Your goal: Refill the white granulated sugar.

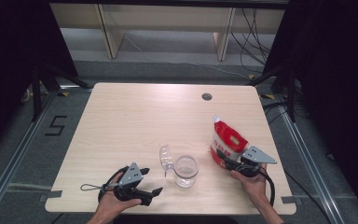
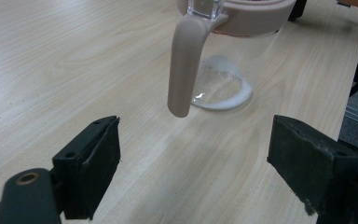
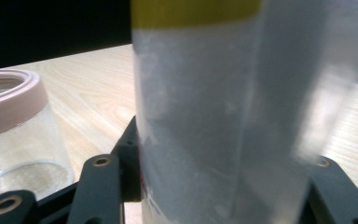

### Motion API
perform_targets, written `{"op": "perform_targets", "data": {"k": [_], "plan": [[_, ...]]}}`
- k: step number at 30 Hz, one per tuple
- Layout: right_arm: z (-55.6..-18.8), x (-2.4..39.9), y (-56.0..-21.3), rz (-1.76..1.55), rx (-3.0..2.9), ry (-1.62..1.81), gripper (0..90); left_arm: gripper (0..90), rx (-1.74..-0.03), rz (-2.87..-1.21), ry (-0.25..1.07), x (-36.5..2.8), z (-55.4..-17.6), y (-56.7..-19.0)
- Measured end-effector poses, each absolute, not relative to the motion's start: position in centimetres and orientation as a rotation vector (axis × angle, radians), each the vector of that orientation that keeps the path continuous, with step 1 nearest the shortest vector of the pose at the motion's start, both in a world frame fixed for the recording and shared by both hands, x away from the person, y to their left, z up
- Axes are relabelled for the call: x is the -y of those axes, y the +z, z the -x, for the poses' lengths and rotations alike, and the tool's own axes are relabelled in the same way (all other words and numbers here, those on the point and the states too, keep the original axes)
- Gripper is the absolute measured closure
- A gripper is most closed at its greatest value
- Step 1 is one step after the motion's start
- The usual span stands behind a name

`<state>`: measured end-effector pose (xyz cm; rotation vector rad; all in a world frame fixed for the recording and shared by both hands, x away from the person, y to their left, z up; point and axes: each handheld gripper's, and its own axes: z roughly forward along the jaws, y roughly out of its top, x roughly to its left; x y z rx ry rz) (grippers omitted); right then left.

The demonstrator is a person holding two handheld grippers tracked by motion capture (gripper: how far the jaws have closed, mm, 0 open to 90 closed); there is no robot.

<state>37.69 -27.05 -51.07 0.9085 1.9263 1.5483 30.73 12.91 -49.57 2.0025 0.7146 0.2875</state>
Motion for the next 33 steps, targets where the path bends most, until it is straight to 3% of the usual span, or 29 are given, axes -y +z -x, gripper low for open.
{"op": "perform_targets", "data": {"k": [33], "plan": [[-37.2,27.0,-49.9,-0.759,-1.945,1.568,48.8,16.6,-0.719,-1.993,0.281,-13.0,-30.6,-49.4]]}}
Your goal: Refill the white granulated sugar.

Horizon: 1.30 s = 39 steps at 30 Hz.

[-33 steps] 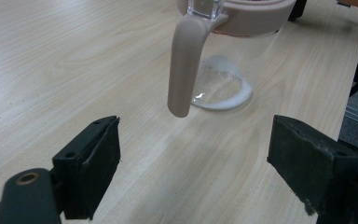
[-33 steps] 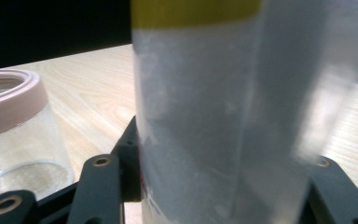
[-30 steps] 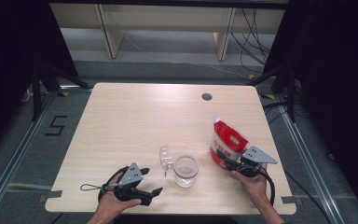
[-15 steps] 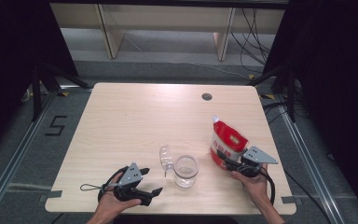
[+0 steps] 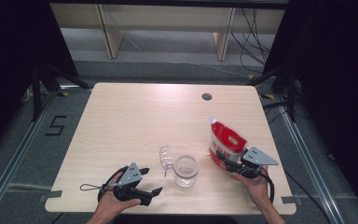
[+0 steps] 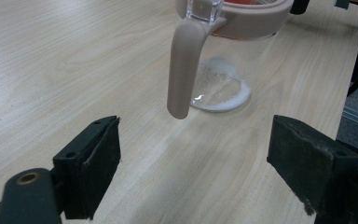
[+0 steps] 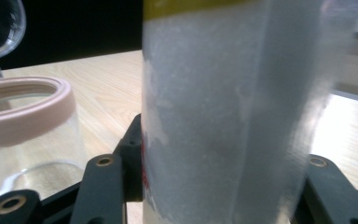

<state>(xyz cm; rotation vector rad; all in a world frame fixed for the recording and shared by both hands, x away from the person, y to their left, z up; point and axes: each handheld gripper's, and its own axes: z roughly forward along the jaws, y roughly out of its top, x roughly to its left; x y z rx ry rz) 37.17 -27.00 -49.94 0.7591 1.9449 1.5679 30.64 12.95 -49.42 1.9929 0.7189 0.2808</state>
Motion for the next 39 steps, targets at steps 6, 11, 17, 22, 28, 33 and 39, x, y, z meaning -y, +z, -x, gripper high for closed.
{"op": "perform_targets", "data": {"k": [6,11,17,22,28,33,39], "plan": [[-36.6,27.0,-49.0,-0.68,-1.943,1.547,48.9,16.6,-0.718,-1.993,0.284,-13.0,-30.7,-49.5],[-35.4,26.5,-48.2,-0.595,-1.941,1.539,49.0,16.6,-0.723,-1.993,0.277,-13.0,-30.7,-49.5],[-34.6,26.2,-47.5,-0.533,-1.933,1.502,49.1,16.7,-0.718,-2.018,0.297,-13.2,-30.7,-49.4],[-34.0,25.9,-46.8,-0.454,-1.963,1.437,49.1,16.7,-0.728,-1.989,0.284,-13.1,-30.7,-49.5],[-33.4,25.7,-46.4,-0.35,-1.987,1.35,49.2,16.7,-0.723,-1.999,0.289,-13.1,-30.7,-49.4],[-32.5,25.5,-46.3,-0.297,-2.007,1.301,49.3,16.6,-0.722,-1.996,0.279,-13.1,-30.7,-49.5],[-32.1,25.3,-46.2,-0.224,-2.016,1.218,49.3,16.6,-0.723,-1.996,0.279,-13.1,-30.8,-49.5]]}}
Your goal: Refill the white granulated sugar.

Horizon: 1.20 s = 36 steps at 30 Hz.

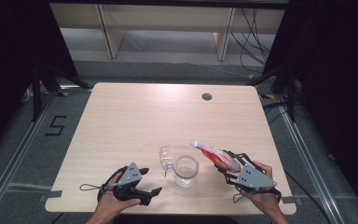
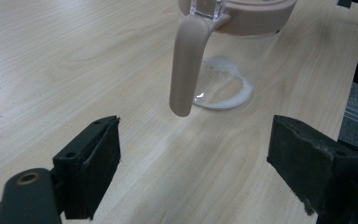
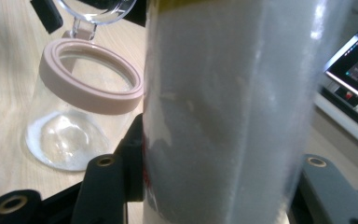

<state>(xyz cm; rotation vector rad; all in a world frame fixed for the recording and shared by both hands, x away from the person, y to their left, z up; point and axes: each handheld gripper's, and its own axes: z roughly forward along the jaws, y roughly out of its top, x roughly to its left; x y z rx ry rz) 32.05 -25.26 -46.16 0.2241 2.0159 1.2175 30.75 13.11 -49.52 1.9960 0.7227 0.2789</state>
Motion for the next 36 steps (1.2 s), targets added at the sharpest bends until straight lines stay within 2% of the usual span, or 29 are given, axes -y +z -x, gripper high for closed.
{"op": "perform_targets", "data": {"k": [36], "plan": [[-30.6,25.0,-45.6,0.077,-1.996,0.807,49.7,16.6,-0.73,-1.997,0.278,-13.2,-30.9,-49.6]]}}
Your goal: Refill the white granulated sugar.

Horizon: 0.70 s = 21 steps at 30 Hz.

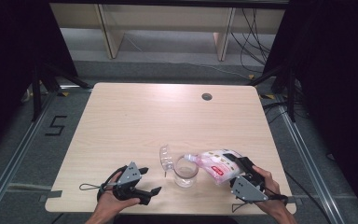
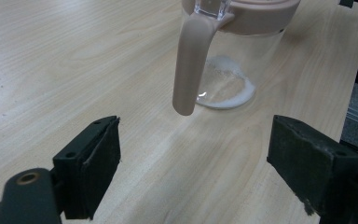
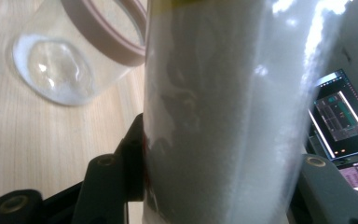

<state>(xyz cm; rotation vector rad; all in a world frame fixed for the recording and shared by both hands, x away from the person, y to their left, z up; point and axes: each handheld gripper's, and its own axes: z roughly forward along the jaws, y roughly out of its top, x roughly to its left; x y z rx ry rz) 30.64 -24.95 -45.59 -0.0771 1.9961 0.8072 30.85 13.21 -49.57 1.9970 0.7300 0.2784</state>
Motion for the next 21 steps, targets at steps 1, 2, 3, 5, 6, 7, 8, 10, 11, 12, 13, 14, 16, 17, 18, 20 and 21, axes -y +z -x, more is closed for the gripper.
{"op": "perform_targets", "data": {"k": [1,2,3,5,6,7,8,10,11,12,13,14,16,17,18,20,21], "plan": [[-30.45,24.88,-45.73,0.053,-2.008,0.803,49.7,16.6,-0.728,-1.998,0.279,-13.21,-30.84,-49.56],[-30.45,24.88,-45.73,0.053,-2.008,0.803,49.7,16.6,-0.732,-1.989,0.275,-13.15,-30.81,-49.58],[-30.49,24.75,-45.75,0.086,-1.997,0.774,49.8,16.6,-0.731,-1.99,0.275,-13.15,-30.82,-49.57],[-30.52,24.69,-45.73,0.094,-1.99,0.745,49.8,16.7,-0.727,-2.002,0.284,-13.27,-30.9,-49.55],[-30.78,24.64,-45.39,0.173,-1.963,0.711,49.8,16.6,-0.727,-2.002,0.284,-13.27,-30.9,-49.55],[-30.56,24.62,-45.73,0.115,-1.98,0.735,49.8,16.6,-0.73,-1.997,0.279,-13.22,-30.85,-49.56],[-30.56,24.62,-45.73,0.115,-1.98,0.735,49.8,16.6,-0.73,-1.997,0.279,-13.22,-30.85,-49.56],[-30.48,24.46,-45.67,0.143,-1.972,0.692,49.9,16.6,-0.727,-2.0,0.282,-13.22,-30.89,-49.57],[-30.61,24.41,-45.34,0.205,-1.955,0.653,49.9,16.6,-0.729,-1.999,0.279,-13.21,-30.86,-49.58],[-30.49,24.42,-45.52,0.175,-1.962,0.661,49.9,16.6,-0.729,-1.999,0.279,-13.21,-30.86,-49.58],[-30.38,24.42,-45.71,0.146,-1.971,0.67,49.9,16.6,-0.732,-2.001,0.283,-13.2,-30.83,-49.57],[-30.38,24.42,-45.71,0.146,-1.971,0.67,49.9,16.7,-0.732,-2.001,0.283,-13.2,-30.83,-49.57],[-30.51,24.33,-45.26,0.229,-1.944,0.598,50.0,16.6,-0.731,-2.002,0.283,-13.2,-30.84,-49.57],[-30.31,24.37,-45.68,0.166,-1.967,0.623,50.0,16.6,-0.73,-2.004,0.284,-13.21,-30.84,-49.56],[-30.39,24.34,-45.45,0.213,-1.951,0.6,50.0,16.6,-0.733,-2.003,0.283,-13.2,-30.84,-49.57],[-30.19,24.33,-45.6,0.175,-1.962,0.61,50.0,16.6,-0.734,-2.002,0.285,-13.19,-30.83,-49.58],[-30.28,24.23,-45.61,0.203,-1.95,0.581,50.0,16.6,-0.731,-2.005,0.286,-13.21,-30.83,-49.57]]}}
